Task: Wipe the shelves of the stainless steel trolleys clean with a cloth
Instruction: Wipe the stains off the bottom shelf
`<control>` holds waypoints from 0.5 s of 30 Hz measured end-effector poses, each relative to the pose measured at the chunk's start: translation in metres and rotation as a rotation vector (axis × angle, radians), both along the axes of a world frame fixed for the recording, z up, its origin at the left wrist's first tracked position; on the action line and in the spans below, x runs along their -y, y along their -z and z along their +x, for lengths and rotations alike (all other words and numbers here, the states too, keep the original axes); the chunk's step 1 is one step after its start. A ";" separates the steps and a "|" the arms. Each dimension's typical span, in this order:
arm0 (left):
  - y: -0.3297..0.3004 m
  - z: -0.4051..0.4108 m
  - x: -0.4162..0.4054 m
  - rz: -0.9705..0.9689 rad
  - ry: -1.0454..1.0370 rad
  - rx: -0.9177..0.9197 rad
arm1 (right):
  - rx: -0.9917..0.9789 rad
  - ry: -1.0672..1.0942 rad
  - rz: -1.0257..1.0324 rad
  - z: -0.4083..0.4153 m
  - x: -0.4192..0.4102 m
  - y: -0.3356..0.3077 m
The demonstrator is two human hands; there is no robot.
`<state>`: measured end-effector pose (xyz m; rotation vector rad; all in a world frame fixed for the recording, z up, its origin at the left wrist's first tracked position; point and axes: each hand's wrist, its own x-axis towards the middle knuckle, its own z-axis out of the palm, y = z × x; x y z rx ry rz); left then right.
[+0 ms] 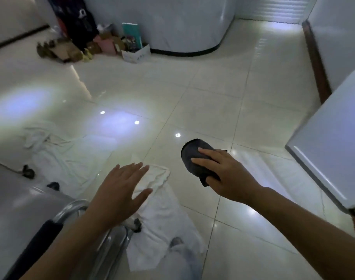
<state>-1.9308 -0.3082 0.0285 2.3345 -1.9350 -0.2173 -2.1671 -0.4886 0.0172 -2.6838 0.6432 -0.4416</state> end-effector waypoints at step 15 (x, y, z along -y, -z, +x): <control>0.035 0.219 0.089 0.171 -0.545 0.141 | -0.014 -0.521 -0.028 0.303 0.169 -0.010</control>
